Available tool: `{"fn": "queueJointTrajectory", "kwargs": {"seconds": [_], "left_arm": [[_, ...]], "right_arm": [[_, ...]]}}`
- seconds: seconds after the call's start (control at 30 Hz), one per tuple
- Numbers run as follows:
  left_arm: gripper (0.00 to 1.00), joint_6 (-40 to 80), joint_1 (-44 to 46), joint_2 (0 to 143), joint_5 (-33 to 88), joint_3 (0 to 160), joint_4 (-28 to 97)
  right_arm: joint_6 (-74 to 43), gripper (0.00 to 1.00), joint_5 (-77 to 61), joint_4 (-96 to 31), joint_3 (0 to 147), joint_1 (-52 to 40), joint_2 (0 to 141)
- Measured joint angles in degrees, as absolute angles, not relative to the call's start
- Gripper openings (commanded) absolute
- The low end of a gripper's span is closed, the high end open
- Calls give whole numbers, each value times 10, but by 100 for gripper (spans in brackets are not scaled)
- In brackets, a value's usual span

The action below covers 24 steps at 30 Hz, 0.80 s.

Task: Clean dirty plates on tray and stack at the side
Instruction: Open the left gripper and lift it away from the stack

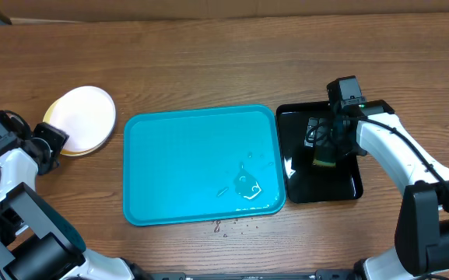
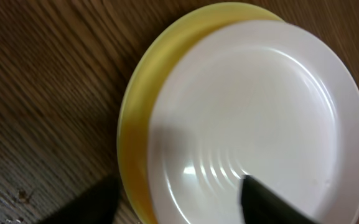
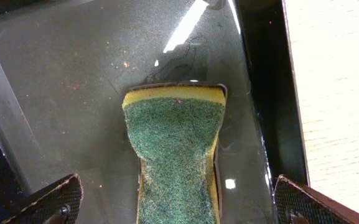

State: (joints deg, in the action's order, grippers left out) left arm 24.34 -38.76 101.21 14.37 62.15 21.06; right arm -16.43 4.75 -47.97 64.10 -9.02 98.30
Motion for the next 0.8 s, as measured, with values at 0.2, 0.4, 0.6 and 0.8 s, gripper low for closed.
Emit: {"fn": "queueJointTrajectory", "kwargs": {"seconds": [0.2,0.4,0.6,0.8], "left_arm": [[98,241,-390,1012,229,630,219],[100,229,-355,969,287,638,253],[100,161,-246,864,296,645,284],[100,133,-171,828,252,649,301]], "right_arm": [[-164,100,47,-479,641,-90,983],[-164,100,48,-479,641,-90,983],[-165,100,48,-479,641,-90,983],[-164,100,47,-479,641,-90,983]]}}
